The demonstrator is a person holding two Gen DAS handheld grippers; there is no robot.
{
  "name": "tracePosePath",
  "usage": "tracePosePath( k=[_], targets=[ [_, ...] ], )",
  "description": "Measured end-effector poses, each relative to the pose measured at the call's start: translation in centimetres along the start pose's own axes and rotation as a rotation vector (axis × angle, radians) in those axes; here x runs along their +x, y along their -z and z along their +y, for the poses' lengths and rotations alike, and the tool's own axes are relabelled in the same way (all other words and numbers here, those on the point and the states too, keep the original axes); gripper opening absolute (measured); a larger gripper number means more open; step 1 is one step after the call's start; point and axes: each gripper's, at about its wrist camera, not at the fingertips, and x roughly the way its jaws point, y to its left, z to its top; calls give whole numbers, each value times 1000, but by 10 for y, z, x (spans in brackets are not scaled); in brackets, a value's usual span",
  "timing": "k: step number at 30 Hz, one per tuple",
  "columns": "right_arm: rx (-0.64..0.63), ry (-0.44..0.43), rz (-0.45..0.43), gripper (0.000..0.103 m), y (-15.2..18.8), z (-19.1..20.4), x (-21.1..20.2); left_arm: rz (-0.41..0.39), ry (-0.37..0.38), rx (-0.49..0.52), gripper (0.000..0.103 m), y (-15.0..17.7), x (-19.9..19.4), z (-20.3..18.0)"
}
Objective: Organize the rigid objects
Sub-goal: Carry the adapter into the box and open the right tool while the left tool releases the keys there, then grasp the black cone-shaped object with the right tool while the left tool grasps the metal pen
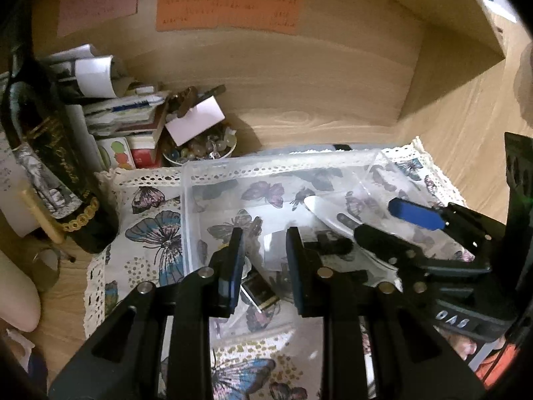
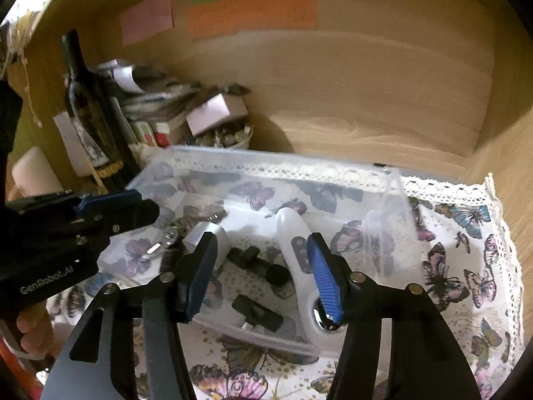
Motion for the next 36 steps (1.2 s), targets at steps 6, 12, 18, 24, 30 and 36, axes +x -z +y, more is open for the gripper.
tracePosePath(
  k=[6,12,18,24,30,36],
  targets=[
    [-6,13,-79,64,0,-3,-40,-60,-21,28,44,9,-33,-5],
    [-3,16,-108,68,17,-7,-71,-70,-19,64,62,30,-54,-16],
    [-1,18,-57,68,47,-7,-76,-22,-10,83,66,60,-59,-23],
    [18,4,43,68,81,-3,-55,44,15,81,72,88,-52,-28],
    [36,-40,162,45,102,-1,-28,71,25,100,72,111,-51,-40],
    [32,-33,152,30,107,-3,-33,81,92,136,72,122,-52,-60]
  ],
)
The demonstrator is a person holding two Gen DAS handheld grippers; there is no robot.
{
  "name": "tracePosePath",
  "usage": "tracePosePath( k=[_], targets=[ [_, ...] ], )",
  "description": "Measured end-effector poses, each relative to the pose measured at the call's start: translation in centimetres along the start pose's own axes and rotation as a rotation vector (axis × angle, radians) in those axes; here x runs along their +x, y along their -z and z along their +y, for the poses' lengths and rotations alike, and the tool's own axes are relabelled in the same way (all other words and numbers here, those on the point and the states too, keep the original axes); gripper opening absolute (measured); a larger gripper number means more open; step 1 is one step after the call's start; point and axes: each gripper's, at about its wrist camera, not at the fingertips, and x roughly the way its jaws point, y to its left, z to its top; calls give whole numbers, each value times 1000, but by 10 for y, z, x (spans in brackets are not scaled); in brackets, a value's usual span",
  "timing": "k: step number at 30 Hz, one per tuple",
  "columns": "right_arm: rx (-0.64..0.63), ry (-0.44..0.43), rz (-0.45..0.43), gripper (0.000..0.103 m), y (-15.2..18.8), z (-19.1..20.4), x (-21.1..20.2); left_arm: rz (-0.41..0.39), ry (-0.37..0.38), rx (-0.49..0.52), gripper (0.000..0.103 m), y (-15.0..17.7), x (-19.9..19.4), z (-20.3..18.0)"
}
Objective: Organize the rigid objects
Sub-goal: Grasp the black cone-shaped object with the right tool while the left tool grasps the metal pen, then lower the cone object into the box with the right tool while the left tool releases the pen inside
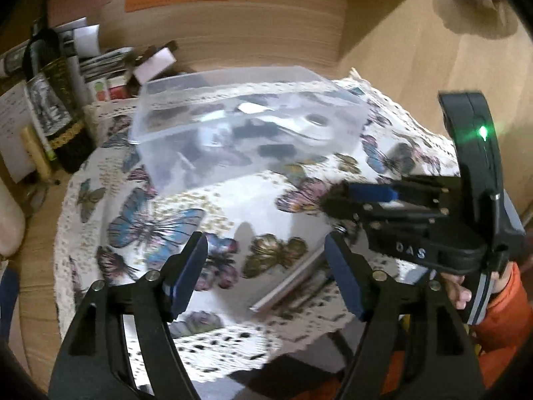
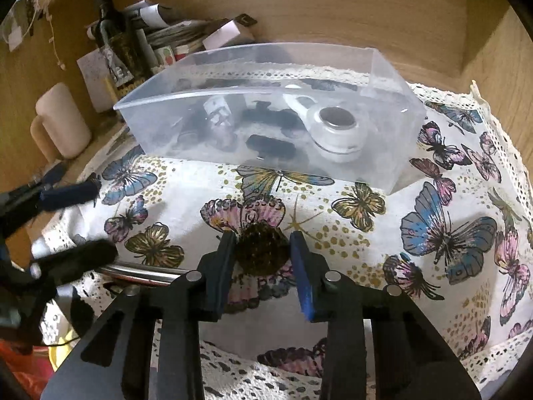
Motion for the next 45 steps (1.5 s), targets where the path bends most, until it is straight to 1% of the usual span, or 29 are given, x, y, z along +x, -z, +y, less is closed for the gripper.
tracePosePath(
  k=[1,6,8,9,10,12,13,15,17,21,24,29,36,40,45],
  targets=[
    [3,10,-7,28,1,-1,-3,8,10,10,72,1,2,-4],
    [42,43,-49,28,6,-12,-22,79,74,50,72,9,22,-19],
    [56,48,-61,28,8,-15,-28,104,78,65,71,12,32,-23],
    [62,54,-69,28,9,-17,-32,100,66,72,69,13,34,-23],
    [66,58,-74,28,10,-19,-34,81,47,87,64,14,34,-25],
    [73,65,-86,28,12,-21,-41,69,32,108,42,14,34,-28],
    [74,68,-90,28,13,-20,-43,63,34,107,38,14,34,-28],
    [77,70,-99,28,13,-20,-46,66,42,100,23,13,34,-26],
    [79,70,-104,28,13,-20,-47,68,46,85,16,11,34,-22],
    [77,57,-116,28,12,-17,-48,66,37,54,16,10,32,-16],
    [72,49,-128,28,10,-15,-49,48,27,40,15,5,26,-12],
    [74,38,-167,28,1,-12,-55,-20,19,8,15,-11,10,-3],
    [67,9,-243,28,-21,-5,-65,-113,8,-38,15,-40,-10,13],
    [56,6,-276,28,-39,-4,-66,-170,-25,-61,15,-57,-18,24],
    [29,10,-316,28,-60,0,-69,-202,-52,-87,15,-76,-21,39]
  ],
)
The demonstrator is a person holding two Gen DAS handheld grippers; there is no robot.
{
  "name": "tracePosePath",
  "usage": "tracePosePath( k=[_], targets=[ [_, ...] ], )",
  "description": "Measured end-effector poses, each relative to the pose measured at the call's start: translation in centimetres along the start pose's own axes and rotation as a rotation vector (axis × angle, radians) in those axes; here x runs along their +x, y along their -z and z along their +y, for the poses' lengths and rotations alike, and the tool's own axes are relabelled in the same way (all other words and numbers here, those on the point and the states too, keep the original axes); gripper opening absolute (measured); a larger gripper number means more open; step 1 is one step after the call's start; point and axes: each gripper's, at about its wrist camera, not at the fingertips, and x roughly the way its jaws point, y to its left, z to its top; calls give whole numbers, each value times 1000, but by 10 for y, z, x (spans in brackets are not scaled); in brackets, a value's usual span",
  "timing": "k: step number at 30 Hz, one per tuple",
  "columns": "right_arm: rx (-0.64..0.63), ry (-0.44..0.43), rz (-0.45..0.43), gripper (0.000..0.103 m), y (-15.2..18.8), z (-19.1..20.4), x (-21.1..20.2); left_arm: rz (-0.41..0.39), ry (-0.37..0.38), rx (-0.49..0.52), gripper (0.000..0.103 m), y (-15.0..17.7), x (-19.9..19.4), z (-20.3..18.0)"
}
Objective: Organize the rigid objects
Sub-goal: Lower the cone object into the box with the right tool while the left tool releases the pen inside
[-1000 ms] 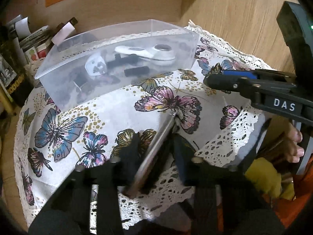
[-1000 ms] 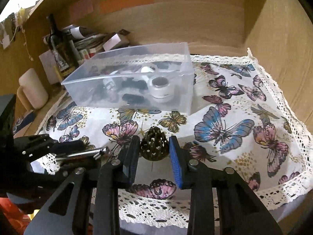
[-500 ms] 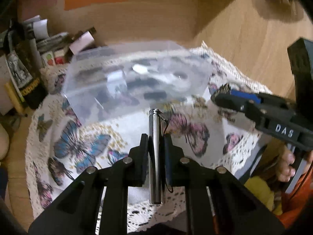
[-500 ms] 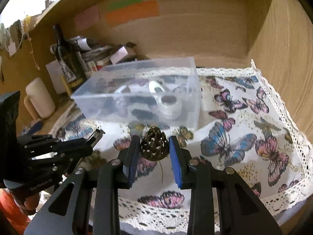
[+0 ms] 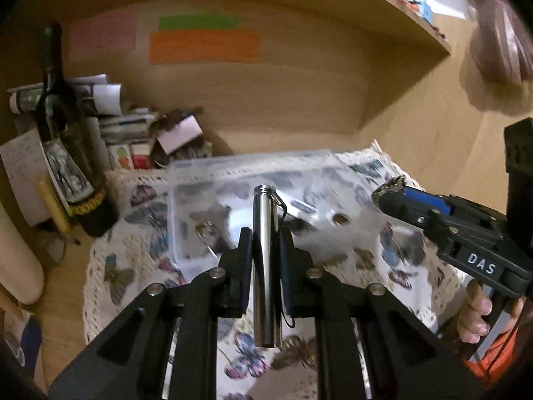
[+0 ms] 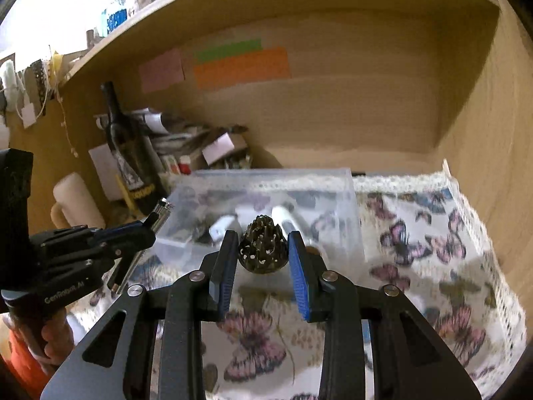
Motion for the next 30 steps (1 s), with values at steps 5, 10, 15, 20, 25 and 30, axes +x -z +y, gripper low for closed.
tracePosePath(
  k=[5,10,15,20,25,30],
  targets=[
    [-18,7,-29,28,-18,1,6,-15,-25,-28,15,-19,7,16],
    [-31,12,-32,28,-32,0,21,-7,-49,-38,15,-34,22,27],
    [-39,3,10,28,-36,0,46,23,-57,-48,15,-42,42,33],
    [-46,-12,78,28,-28,3,75,81,-53,-58,15,-39,69,39],
    [-62,-20,160,28,-16,6,103,131,-64,-60,15,-33,91,41],
    [-81,-25,205,28,-9,9,117,166,-76,-71,15,-28,103,46]
  ],
)
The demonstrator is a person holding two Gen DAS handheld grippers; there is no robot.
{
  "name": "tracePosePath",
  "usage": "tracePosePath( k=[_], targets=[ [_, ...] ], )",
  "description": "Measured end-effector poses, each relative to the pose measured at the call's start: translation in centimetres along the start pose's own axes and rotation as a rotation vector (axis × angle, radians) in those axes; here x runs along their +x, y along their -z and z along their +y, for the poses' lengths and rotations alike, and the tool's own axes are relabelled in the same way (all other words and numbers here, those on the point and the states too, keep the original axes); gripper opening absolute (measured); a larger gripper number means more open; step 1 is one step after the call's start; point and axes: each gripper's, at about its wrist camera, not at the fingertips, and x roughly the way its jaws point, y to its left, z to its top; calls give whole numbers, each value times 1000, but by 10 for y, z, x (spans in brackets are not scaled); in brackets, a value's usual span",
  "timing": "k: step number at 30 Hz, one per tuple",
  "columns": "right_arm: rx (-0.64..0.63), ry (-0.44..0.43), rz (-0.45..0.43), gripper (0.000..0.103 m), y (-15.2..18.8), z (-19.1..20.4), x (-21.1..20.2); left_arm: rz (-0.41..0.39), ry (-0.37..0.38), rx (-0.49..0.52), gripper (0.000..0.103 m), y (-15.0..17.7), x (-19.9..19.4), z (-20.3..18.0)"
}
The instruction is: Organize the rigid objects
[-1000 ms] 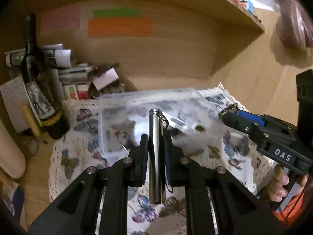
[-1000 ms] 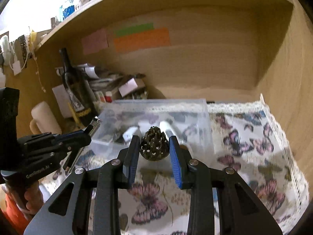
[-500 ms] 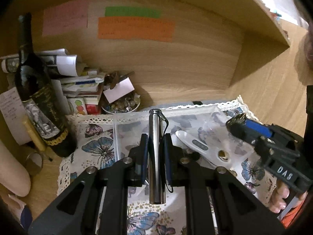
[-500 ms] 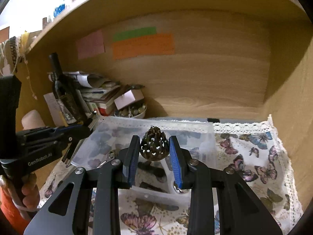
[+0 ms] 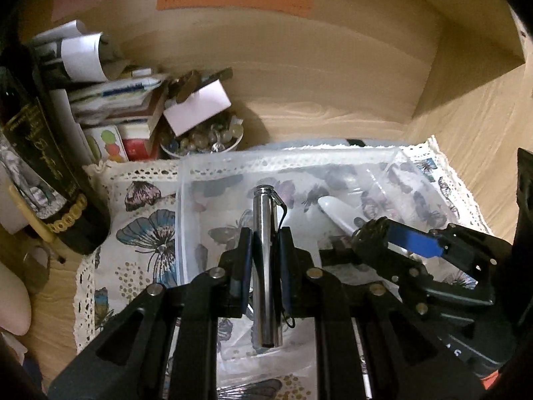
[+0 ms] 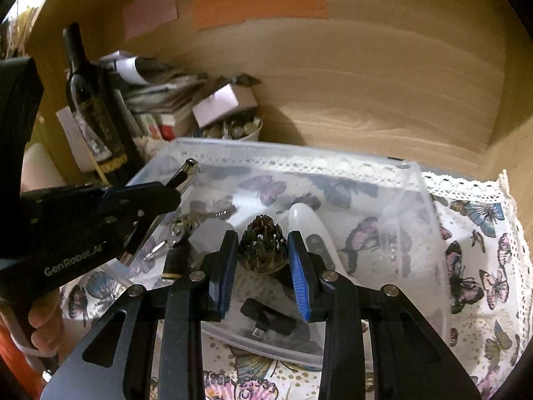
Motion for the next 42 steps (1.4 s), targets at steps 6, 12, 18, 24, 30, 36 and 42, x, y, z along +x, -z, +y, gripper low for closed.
tracePosePath(
  k=[6,12,18,24,30,36,42],
  targets=[
    [-3,-13,14,29,1,0,0,-5,1,-3,15,3,-4,-1],
    [8,-8,-37,32,-4,-1,-21,-49,12,-2,16,6,-29,-5],
    [-1,13,-154,39,-9,6,-69,-154,12,14,29,10,-75,-15],
    [7,13,-292,56,-5,13,-127,-298,1,38,57,20,-130,-30],
    [12,23,-409,82,6,20,-173,-426,-28,56,87,36,-174,-39],
    [18,38,-471,94,18,26,-197,-481,-53,31,98,47,-198,-40],
    [23,39,-497,98,26,29,-204,-485,-49,40,99,53,-204,-44]
  ],
)
